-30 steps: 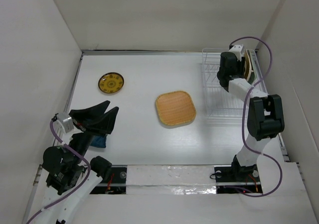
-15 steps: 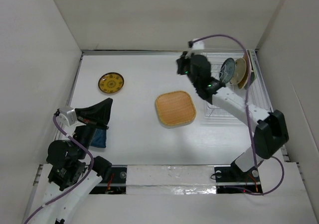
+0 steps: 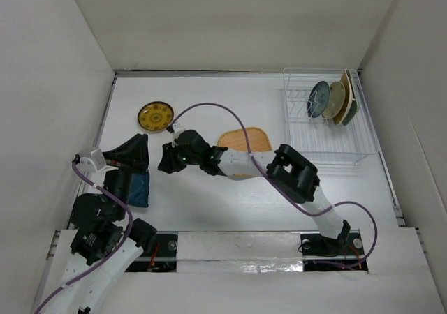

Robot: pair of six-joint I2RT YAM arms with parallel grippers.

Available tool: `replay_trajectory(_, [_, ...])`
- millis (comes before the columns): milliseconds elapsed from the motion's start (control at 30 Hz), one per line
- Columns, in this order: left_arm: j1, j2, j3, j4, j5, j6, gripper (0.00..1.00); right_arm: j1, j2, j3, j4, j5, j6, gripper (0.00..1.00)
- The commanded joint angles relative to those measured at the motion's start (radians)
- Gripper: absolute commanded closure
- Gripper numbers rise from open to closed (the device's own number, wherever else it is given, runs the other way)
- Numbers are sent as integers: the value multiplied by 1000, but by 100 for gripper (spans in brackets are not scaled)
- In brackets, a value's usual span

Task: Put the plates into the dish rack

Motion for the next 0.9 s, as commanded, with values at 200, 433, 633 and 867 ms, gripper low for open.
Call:
replay_trajectory(200, [5, 38, -7, 43, -50, 17, 75, 54, 221, 245, 53, -87, 154, 46])
replay_trajectory(433, [5, 49, -4, 43, -38, 18, 73, 54, 345, 368, 39, -124, 227, 42])
replay_trajectory(633, [5, 27, -5, 42, -31, 18, 72, 63, 428, 480, -9, -107, 253, 42])
replay_trajectory(867, [5, -2, -8, 46, -1, 17, 71, 72, 442, 512, -43, -93, 243, 49])
